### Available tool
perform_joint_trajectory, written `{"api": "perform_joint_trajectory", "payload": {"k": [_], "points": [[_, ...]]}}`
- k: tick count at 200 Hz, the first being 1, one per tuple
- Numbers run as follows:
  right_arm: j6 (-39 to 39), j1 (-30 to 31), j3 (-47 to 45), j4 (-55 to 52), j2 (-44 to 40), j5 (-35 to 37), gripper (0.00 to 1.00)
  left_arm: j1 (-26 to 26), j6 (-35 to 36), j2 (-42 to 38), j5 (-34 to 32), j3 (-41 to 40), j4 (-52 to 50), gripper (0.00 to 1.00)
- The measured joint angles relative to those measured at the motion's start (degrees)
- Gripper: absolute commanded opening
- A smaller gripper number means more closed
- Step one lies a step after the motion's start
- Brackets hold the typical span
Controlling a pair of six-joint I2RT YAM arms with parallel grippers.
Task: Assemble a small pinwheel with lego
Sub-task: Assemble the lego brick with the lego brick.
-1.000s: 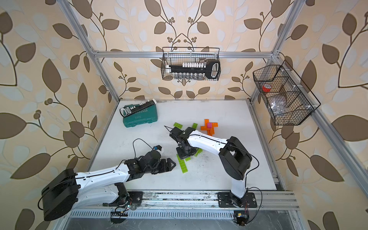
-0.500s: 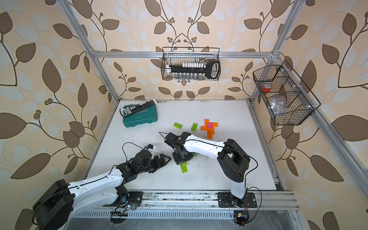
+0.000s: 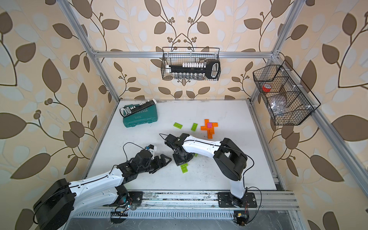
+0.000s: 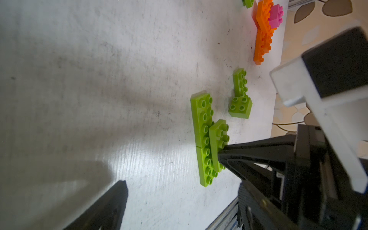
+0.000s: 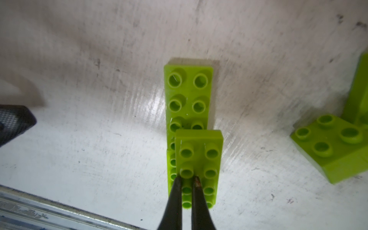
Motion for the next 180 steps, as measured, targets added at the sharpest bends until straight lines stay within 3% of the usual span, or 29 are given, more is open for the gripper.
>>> {"api": "perform_joint_trajectory", "payload": {"k": [180], "points": [[0.0, 0.0, -0.5, 1.6, 0.3, 1.1, 0.02, 0.0, 0.3, 0.3, 0.0, 0.0, -0.2, 0.88]]}}
